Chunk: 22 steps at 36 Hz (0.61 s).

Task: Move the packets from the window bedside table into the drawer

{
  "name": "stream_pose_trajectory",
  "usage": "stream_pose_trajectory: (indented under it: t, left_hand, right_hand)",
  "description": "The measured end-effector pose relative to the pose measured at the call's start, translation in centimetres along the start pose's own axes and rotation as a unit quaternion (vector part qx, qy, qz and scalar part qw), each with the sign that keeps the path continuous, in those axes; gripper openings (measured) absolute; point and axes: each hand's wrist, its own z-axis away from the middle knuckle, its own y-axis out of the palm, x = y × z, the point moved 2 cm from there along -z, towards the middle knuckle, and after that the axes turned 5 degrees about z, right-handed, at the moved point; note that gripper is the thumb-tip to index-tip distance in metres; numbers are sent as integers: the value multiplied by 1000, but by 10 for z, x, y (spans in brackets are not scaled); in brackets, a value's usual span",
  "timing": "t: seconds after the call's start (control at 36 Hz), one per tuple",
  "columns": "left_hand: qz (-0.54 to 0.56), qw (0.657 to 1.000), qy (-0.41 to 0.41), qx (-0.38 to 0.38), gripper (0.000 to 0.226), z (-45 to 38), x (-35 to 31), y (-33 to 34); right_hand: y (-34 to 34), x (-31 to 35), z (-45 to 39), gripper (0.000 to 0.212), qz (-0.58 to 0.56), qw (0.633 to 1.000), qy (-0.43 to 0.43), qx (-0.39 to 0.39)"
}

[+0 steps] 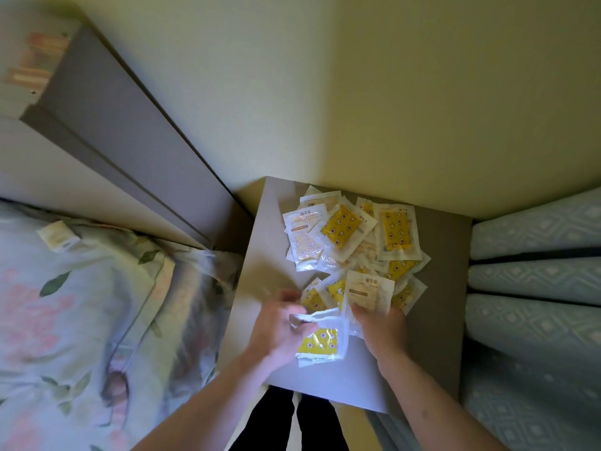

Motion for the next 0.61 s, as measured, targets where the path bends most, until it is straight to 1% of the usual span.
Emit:
stream_pose_trajectory:
  t: [0.08,0.17,0.25,0.33,0.39,0.47,0.5,0.53,0.61]
  left_hand:
    - [28,999,-22,-12,21,-3,-1,8]
    - [41,998,-36,-28,19,-2,-2,12]
    - [91,994,-49,-25,29,2,0,16]
    - [148,988,-36,-6,39,8,5,16]
    - [171,984,-43,-9,40,13,12,13]
    - [212,975,-69,-3,32,24,14,4]
    - [214,974,-78,5,25,29,13,1]
    - [213,974,-83,7,18,33,12,-4]
    - [165,983,-85,-11,15,54,7,-25]
  right_hand:
    - [-9,-7,5,19,-14,1000,-14,-7]
    - [-14,-16,8,20,-26,1000,-10,-4]
    - [-16,-26,11,25,-43,999,1,7]
    - [-21,-32,15,26,-43,999,-2,7]
    - [-27,-35,18,26,-36,999,-11,3]
    - [-38,-37,25,31,-7,1000,-27,1]
    - [-42,-36,29,34,3,999,-33,0]
    - [-47,-33,34,37,10,999,-36,-1]
    - [-64,-17,59,48,33,998,-43,-10]
